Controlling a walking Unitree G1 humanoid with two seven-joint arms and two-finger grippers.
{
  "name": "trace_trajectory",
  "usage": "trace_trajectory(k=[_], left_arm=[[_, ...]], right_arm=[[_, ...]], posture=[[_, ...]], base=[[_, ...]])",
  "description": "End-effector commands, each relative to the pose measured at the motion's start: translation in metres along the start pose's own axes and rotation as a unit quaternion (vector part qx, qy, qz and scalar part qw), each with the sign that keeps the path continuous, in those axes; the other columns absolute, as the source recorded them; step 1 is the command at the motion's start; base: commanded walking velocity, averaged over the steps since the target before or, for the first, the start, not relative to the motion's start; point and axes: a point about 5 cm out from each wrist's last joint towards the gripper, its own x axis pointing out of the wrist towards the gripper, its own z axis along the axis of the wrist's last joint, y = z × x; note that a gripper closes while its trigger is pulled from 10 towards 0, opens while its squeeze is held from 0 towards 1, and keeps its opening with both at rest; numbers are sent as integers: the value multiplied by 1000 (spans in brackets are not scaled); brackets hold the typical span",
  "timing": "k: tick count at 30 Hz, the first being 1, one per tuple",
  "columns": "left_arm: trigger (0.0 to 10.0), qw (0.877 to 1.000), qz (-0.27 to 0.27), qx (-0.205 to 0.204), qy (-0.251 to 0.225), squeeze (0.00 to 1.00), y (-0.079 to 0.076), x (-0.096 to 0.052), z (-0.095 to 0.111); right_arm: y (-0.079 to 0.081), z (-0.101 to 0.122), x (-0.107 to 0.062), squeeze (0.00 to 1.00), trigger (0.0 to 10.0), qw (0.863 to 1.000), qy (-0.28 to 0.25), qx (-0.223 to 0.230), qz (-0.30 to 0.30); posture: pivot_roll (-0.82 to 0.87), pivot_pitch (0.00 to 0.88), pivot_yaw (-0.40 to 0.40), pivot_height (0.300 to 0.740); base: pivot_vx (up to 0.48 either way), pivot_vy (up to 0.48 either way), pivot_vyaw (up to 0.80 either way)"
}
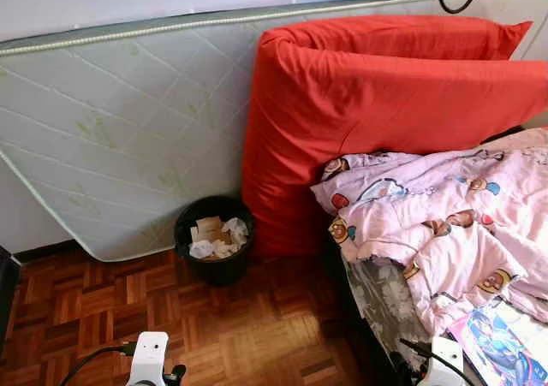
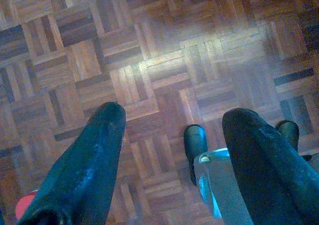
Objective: Clean up the room
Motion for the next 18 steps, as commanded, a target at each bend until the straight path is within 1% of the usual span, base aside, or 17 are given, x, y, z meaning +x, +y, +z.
trace_trajectory(k=[1, 8, 10, 18], left_arm=[[10000, 1000, 3, -7, 8, 0, -1, -1, -5], [10000, 1000, 3, -8, 8, 0, -1, -1, -6], [10000, 1000, 2, -6, 9, 0, -1, -1, -5], [10000, 1000, -9, -8, 15, 0, -1, -1, -5]], right_arm=[[-3, 2, 0, 0, 10000, 1000, -4, 6, -5], [-2, -1, -1, 0, 10000, 1000, 2, 12, -3], [-1, -4, 0, 0, 10000, 1000, 16, 6, 1], [1, -8, -1, 0, 10000, 1000, 23, 10, 0]], posture=[[15, 95, -41, 740], [16, 95, -41, 740], [17, 97, -41, 740], [23, 97, -33, 740]], base=[[0, 0, 0], [0, 0, 0], [0, 0, -800], [0, 0, -800]])
